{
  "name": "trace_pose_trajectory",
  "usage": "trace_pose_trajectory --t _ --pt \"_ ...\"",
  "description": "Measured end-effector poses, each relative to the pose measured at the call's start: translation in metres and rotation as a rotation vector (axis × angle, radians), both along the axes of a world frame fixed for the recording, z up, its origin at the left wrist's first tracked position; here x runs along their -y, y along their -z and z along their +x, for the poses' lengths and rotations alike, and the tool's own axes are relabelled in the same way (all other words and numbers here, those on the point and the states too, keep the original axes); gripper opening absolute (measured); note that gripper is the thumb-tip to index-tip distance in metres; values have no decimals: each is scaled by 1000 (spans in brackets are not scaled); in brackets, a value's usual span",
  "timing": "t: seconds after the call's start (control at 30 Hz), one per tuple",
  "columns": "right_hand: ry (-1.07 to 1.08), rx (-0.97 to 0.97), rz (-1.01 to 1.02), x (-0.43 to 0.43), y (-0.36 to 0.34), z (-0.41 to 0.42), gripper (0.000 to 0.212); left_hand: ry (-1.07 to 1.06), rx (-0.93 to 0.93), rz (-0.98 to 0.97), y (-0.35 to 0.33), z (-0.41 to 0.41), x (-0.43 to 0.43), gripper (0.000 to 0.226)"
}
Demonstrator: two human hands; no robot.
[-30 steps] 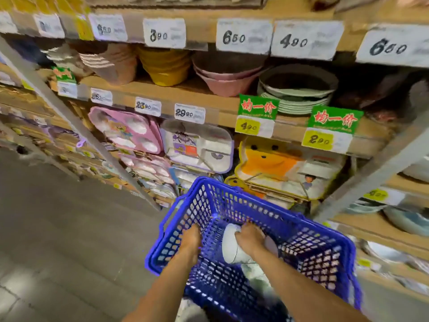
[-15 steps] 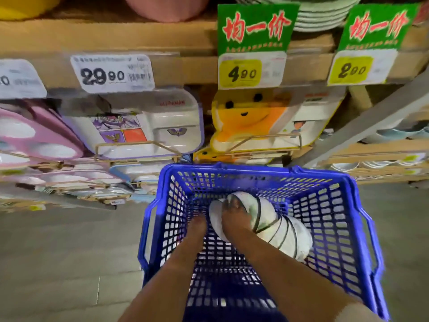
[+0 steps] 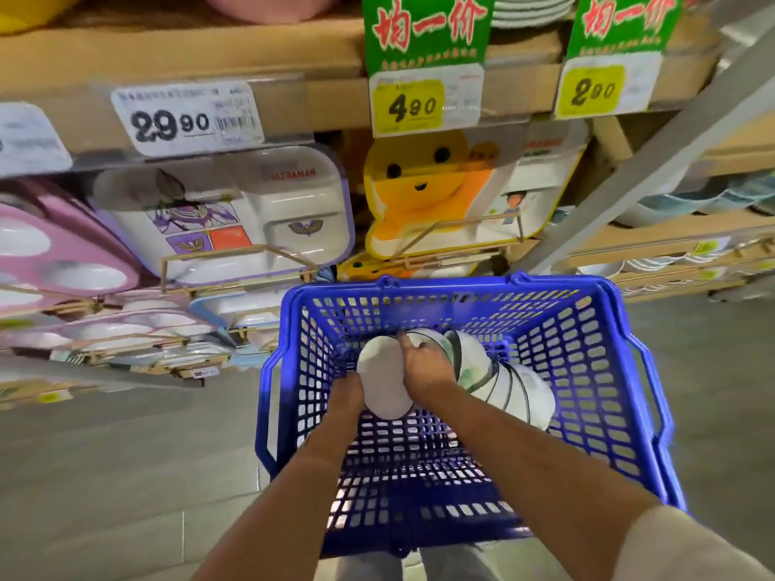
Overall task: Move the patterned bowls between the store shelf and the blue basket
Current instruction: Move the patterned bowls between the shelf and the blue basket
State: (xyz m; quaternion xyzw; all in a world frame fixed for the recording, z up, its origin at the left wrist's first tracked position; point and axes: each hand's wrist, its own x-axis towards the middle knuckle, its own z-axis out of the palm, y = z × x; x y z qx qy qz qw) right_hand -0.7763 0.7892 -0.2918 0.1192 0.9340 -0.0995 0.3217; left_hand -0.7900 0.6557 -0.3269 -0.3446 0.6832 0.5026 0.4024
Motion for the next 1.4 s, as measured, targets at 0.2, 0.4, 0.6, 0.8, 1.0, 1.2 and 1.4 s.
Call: trace_pose_trajectory --t 0.2,0.4,0.6,0.8,1.0,1.2,1.4 --pt "278 -66 -213 -18 -56 -6 62 -48 -92 91 -47 -4 5 37" --pt "617 -192 -755 -44 -139 9 47 -139 -292 389 -125 -1 -4 33" --pt "749 -357 -980 -74 -215 37 55 -197 -391 649 -221 2 -40 29" --pt "684 -542 -985 -111 -280 77 41 -142 -550 610 -308 26 -81 25" --pt "838 -748 -1290 -145 -319 128 35 -111 -639 648 -366 70 -134 18" --pt "933 -938 -1438 -223 -360 212 37 0 -671 731 -405 148 -226 20" --pt "1082 -1111 -1322 -295 -394 278 38 64 -694 754 -430 205 -320 16"
